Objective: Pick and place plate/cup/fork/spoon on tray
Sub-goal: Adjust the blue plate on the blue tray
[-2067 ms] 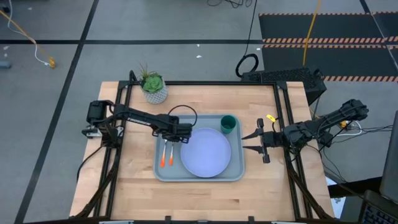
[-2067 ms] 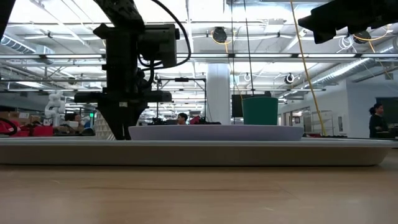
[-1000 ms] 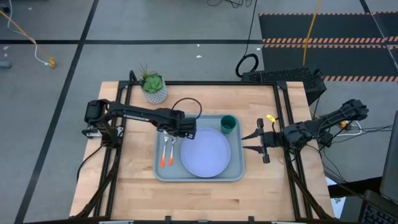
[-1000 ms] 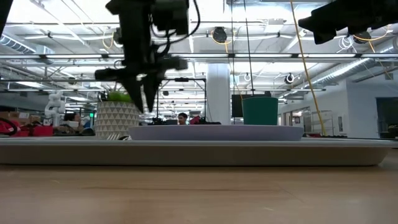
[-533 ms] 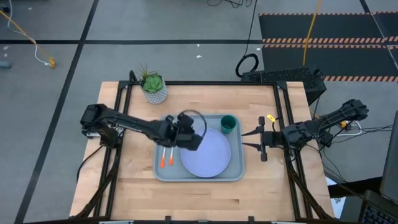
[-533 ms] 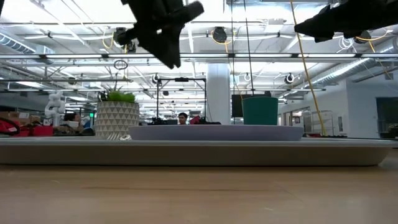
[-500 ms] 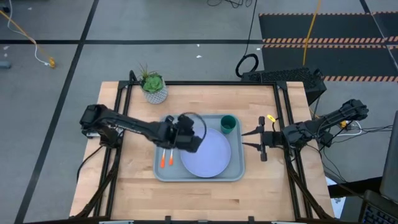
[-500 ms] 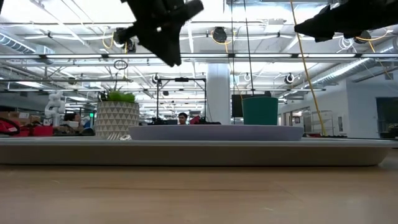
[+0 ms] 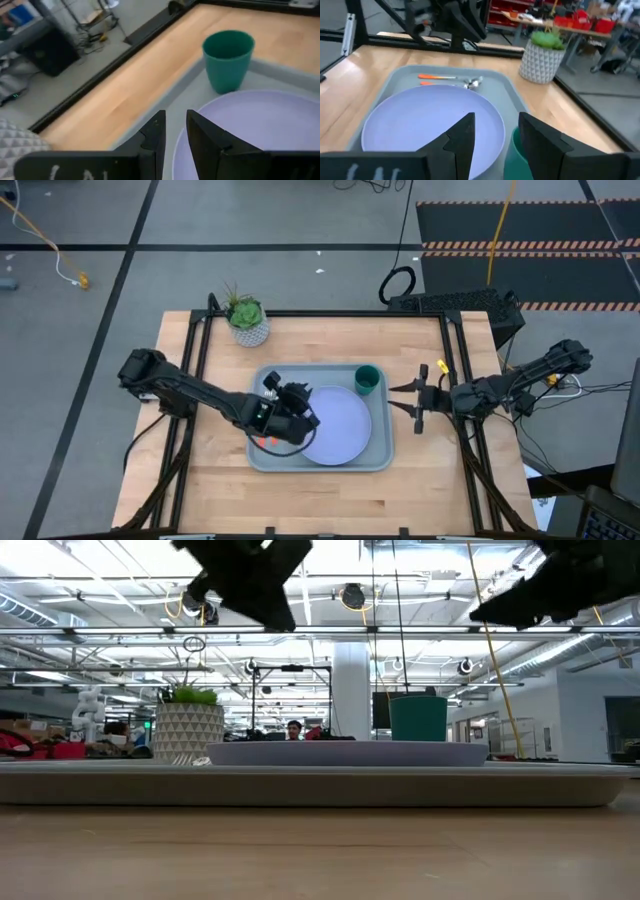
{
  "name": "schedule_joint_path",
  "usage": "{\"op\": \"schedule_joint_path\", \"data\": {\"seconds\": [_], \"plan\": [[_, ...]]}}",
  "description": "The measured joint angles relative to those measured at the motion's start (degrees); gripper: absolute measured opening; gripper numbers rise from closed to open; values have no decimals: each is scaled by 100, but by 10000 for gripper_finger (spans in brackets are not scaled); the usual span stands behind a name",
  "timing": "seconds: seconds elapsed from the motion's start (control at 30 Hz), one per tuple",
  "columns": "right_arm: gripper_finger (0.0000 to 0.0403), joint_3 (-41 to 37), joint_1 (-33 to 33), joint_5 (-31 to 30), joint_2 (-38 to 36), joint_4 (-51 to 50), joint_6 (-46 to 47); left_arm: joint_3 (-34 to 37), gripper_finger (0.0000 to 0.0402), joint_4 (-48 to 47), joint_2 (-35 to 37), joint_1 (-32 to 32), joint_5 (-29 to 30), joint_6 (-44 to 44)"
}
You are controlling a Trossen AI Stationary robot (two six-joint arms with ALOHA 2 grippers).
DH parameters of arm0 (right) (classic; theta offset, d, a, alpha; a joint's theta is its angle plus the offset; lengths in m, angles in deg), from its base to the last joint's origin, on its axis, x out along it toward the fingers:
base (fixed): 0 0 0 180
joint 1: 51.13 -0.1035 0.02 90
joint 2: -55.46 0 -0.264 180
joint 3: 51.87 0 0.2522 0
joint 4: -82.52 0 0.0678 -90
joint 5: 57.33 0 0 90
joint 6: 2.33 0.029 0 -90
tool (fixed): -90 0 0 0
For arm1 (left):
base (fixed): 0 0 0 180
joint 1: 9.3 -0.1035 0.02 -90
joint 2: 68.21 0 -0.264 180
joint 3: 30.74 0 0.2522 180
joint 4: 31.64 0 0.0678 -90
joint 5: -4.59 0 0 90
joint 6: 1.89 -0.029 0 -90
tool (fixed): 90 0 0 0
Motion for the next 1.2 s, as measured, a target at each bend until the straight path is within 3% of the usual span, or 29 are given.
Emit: {"op": "schedule_joint_path", "data": {"seconds": [0.07, 0.17, 0.3, 0.4, 0.53, 0.73, 0.97, 1.07, 1.2], "plan": [[144, -76, 0, -84, 6, -10, 218, 463, 81, 816, 231, -40, -241, -452], [144, -105, 0, -218, 5, -3, 470, 1233, 81, 2691, 714, -128, -1063, -1506], [144, -105, 0, -226, 30, 77, 602, 2094, 81, 5584, 1234, -225, -3109, -3057], [144, -105, 0, -228, 61, 156, 702, 2523, 81, 6484, 1527, -243, -4136, -3809], [144, -103, -13, -224, 97, 187, 926, 2936, 81, 6159, 2092, -364, -3992, -3926], [144, -103, -26, -203, 99, 166, 1255, 3703, 81, 5377, 3159, -453, -3928, -3393], [144, -101, -290, -194, 172, -233, 1890, 4601, 81, 4574, 4457, 91, -3006, -2659], [144, -101, -504, -196, 326, -582, 2164, 4914, 81, 4416, 4778, 452, -2756, -2446], [144, -98, -649, -500, 546, -287, 2032, 5088, 81, 4249, 5072, 806, -2126, -2507]]}}
